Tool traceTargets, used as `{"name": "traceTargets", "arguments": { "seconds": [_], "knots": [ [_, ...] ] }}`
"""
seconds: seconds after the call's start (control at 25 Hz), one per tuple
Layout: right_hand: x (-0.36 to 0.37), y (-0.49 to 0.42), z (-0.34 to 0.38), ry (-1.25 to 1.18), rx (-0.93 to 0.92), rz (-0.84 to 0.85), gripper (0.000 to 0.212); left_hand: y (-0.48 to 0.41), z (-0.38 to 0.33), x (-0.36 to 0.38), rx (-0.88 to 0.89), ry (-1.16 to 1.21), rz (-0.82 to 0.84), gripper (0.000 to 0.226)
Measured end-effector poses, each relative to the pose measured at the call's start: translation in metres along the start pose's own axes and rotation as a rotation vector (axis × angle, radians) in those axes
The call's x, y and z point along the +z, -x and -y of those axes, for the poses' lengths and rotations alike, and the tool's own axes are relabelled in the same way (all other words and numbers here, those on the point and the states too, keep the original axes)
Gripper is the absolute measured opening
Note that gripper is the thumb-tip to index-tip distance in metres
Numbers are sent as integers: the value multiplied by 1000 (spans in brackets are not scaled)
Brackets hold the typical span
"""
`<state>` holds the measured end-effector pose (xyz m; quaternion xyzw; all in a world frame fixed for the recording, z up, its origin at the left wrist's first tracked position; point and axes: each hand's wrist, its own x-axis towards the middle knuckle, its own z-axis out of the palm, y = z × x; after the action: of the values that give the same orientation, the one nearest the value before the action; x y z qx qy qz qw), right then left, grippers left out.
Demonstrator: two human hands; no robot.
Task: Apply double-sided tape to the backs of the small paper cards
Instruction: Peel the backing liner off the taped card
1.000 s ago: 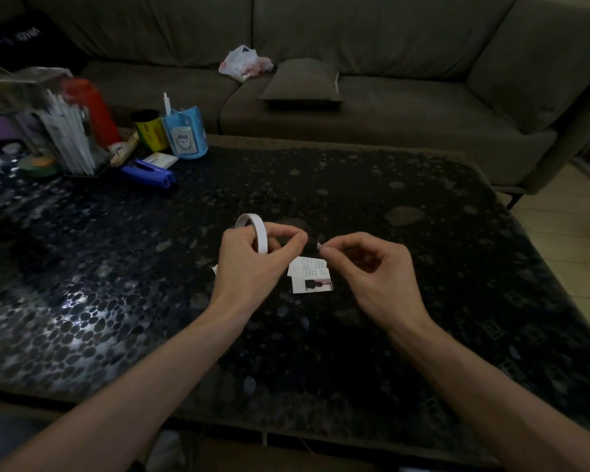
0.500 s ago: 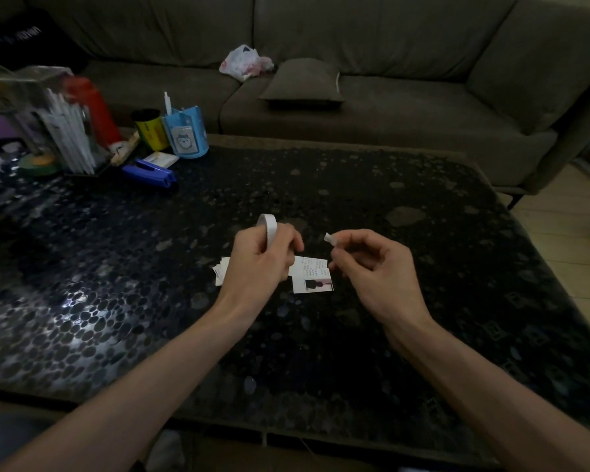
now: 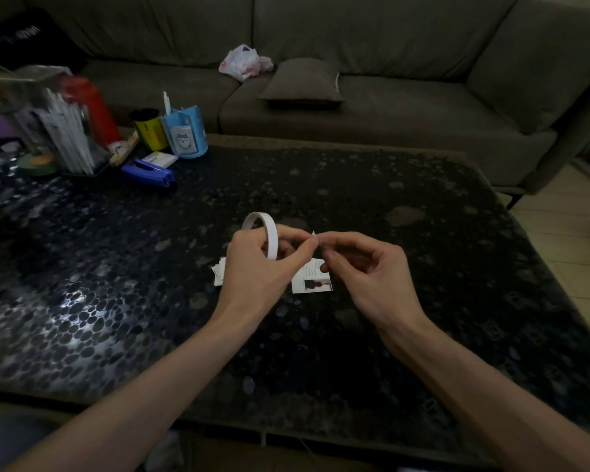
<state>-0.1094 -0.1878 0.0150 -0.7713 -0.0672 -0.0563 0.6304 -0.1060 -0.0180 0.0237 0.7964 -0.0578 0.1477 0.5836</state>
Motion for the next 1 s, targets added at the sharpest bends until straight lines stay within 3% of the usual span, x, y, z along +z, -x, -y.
{"name": "traceTargets", "arguments": {
  "seconds": [0.52, 1.0],
  "knots": [
    [2, 1, 4, -51, -23, 34, 40, 0, 0, 1, -99, 100, -10, 10],
    [1, 1, 2, 44, -29, 44, 44, -1, 1, 0, -142, 144, -15, 7]
  ]
}}
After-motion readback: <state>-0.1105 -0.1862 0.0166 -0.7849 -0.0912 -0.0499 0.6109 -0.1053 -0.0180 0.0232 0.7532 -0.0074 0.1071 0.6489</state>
